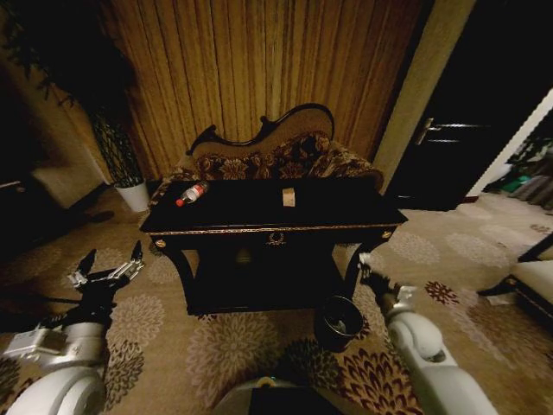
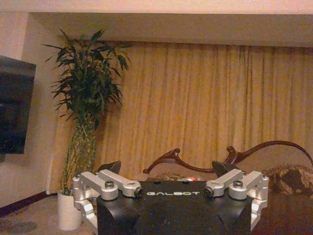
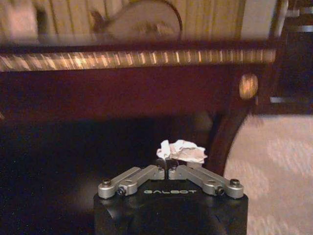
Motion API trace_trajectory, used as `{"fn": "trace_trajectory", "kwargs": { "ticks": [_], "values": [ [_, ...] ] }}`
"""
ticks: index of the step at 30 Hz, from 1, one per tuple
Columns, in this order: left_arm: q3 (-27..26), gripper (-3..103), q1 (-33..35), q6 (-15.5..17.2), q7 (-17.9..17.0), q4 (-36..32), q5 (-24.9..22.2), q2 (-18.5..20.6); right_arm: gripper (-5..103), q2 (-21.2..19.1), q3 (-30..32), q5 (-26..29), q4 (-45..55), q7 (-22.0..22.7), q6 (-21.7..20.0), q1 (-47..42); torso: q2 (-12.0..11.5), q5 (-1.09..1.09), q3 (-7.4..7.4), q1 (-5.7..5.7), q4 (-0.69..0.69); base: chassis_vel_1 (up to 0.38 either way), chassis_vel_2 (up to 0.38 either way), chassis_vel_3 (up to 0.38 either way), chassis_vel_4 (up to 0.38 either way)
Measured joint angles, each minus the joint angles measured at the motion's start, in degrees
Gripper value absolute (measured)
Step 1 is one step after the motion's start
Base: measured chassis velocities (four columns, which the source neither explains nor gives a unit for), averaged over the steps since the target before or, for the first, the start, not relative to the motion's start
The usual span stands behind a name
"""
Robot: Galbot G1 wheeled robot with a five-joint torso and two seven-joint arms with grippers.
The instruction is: Move to the front of the table and place the trash on the table into the trash bin.
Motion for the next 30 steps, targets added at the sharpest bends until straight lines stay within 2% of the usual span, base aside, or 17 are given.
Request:
{"fn": "trace_trajectory", "kwargs": {
  "ticks": [6, 8, 11, 15, 23, 26, 27, 28, 30],
  "values": [
    [0.1, 100, 0.0, 0.2, -0.1, 0.0, 0.0, -0.5, 0, 2.0, -1.2, -2.8, -9.0, -0.4, 1.6, 3.6, 0.0, 0.0, -0.01, -0.02, 0.0, 0.0, 0.0, 0.0, 0.0],
    [0.0, 100, 0.6, 0.2, -0.1, 0.0, -0.1, -0.6, 0, 2.6, -1.7, -6.2, -17.1, -1.2, 4.0, 6.8, 0.0, 0.0, -0.02, -0.04, 0.0, 0.0, 0.0, 0.0, 0.0],
    [0.0, 100, 0.8, 0.2, -0.1, 0.0, -0.1, -0.6, 0, 2.7, -1.7, -6.7, -18.7, -1.5, 4.3, 7.4, 0.0, 0.0, -0.01, -0.04, 0.0, 0.0, 0.0, 0.0, 0.0],
    [0.1, 100, 0.8, 0.2, 0.0, 0.0, -0.1, -0.3, 0, 3.6, -1.9, -8.9, -26.8, -2.7, 6.2, 10.2, 0.0, 0.0, -0.01, -0.03, 0.0, 0.0, 0.0, 0.0, 0.0],
    [0.4, 100, 0.7, 0.2, 0.2, 0.0, 0.0, -0.3, 0, 4.6, -1.9, -12.4, -29.9, -4.1, 7.6, 10.7, 0.0, 0.0, -0.01, -0.03, -0.01, 0.0, 0.0, 0.0, 0.0],
    [0.4, 100, 0.7, 0.3, 0.2, 0.0, 0.0, -0.6, -3, 4.6, -1.8, -12.8, -29.8, -4.8, 7.6, 10.7, 0.0, -0.01, -0.01, -0.03, -0.01, 0.0, 0.0, 0.0, 0.0],
    [0.4, 100, 0.7, 0.3, 0.2, 0.0, 0.0, -0.6, 7, 4.6, -1.8, -12.8, -29.6, -5.0, 7.6, 10.7, 0.0, 0.0, -0.01, -0.03, -0.01, 0.0, 0.0, 0.0, 0.0],
    [0.4, 100, 0.7, 0.3, 0.2, 0.0, 0.0, -0.6, 7, 4.6, -1.8, -12.8, -29.6, -5.0, 7.6, 10.7, 0.0, 0.0, -0.01, -0.03, -0.01, 0.0, 0.0, 0.0, 0.0],
    [0.4, 100, 0.7, 0.3, 0.2, 0.0, 0.1, -0.7, 17, 4.4, -1.8, -12.8, -29.2, -5.0, 7.6, 10.8, 0.0, -0.01, -0.02, -0.03, 0.0, 0.0, 0.0, 0.0, 0.0]
  ]
}}
